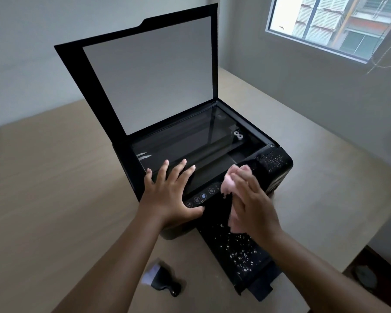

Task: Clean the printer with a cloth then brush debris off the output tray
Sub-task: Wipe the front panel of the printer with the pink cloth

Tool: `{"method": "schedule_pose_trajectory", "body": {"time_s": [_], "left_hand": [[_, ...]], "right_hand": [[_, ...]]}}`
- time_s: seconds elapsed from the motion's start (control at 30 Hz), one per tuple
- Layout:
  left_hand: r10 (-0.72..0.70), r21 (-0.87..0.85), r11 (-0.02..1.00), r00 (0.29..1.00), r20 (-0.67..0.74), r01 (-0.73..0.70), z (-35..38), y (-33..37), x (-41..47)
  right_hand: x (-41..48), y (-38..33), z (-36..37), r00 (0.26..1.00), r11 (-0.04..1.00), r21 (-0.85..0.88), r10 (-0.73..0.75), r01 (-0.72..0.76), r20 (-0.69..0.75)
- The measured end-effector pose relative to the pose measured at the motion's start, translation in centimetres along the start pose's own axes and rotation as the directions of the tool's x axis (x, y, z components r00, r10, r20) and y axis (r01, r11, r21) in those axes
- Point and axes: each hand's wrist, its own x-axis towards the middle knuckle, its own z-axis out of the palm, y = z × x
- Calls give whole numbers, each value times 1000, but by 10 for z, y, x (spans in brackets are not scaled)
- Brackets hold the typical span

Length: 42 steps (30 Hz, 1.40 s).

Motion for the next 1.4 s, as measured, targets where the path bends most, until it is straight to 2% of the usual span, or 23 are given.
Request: {"method": "schedule_pose_trajectory", "body": {"time_s": [0.03, 0.07, 0.13, 0.2, 0.3, 0.37, 0.47, 0.6, 0.63, 0.73, 0.77, 0.83, 0.9, 0.93, 0.97, 1.07, 1.1, 1.13, 1.2, 1.27, 1.3, 1.33, 1.4], "left_hand": [[-1, 2, 1000, 1000, 2, 1, 0, 0, 0], [-1, 4, 1000, 1000, 4, 1, 0, 0, 1], [-2, 0, 1000, 1000, 7, 2, -1, -1, 0], [-3, -2, 1000, 1000, 6, 3, -1, -2, -2], [1, -7, 1000, 1000, -7, -1, -1, -4, -4], [1, -4, 1000, 1000, -16, -1, -1, -4, -3], [0, 4, 1000, 1000, -18, 0, -2, -2, -2], [-15, 22, 1000, 1000, -8, 16, -3, -4, -2], [-19, 35, 999, 1000, 0, 19, -3, -3, -2], [-53, 43, 998, 998, 20, 52, -1, 2, 1], [-67, 39, 997, 998, 18, 66, 0, 5, 1], [-88, 18, 996, 996, -12, 88, 1, 8, 2], [-88, -5, 996, 995, -35, 88, 0, 9, 2], [-89, -3, 996, 995, -36, 89, 0, 10, 2], [-92, 5, 996, 995, -36, 92, 0, 11, 3], [-111, 32, 993, 993, -35, 112, 0, 13, 4], [-113, 36, 993, 993, -37, 114, 0, 13, 5], [-116, 37, 992, 993, -36, 117, -1, 13, 5], [-123, 36, 992, 992, -38, 124, -2, 14, 6], [-142, 29, 989, 989, -45, 143, -1, 17, 6], [-154, 26, 988, 987, -46, 155, -1, 18, 5], [-166, 23, 986, 985, -45, 167, -1, 20, 3], [-191, 11, 981, 980, -50, 192, 1, 19, -2]], "right_hand": [[-2, 8, -4, 989, 988, -73, -130, 135, 67], [2, 20, -12, 975, 974, -122, -174, 191, 138], [14, 42, -29, 987, 985, -163, -22, 48, 158], [25, 54, -42, 993, 990, -102, 100, -94, 57], [40, 75, -58, 978, 978, -62, 196, -201, -73], [46, 85, -54, 972, 970, -69, 232, -234, -37], [40, 78, -33, 991, 984, -140, 120, -111, 59], [35, 96, -48, 961, 957, -183, -185, 223, 203], [41, 104, -53, 964, 963, -174, -168, 206, 208], [58, 99, -40, 992, 986, -158, 71, -55, 101], [59, 88, -33, 993, 983, -169, 89, -75, 74], [52, 79, -30, 987, 980, -162, -101, 120, 122], [46, 100, -47, 912, 916, -143, -337, 375, 234], [49, 115, -55, 891, 900, -137, -368, 413, 266], [54, 124, -59, 909, 917, -144, -329, 373, 258], [62, 102, -44, 989, 987, -150, -42, 63, 140], [60, 84, -34, 989, 985, -151, -68, 88, 132], [57, 72, -27, 973, 973, -127, -174, 194, 153], [56, 76, -29, 865, 885, -52, -439, 464, 243], [68, 103, -42, 778, 802, -44, -563, 595, 278], [72, 114, -45, 790, 805, -79, -552, 588, 266], [73, 120, -45, 844, 850, -112, -479, 515, 240], [63, 108, -41, 946, 945, -128, -276, 299, 171]]}}
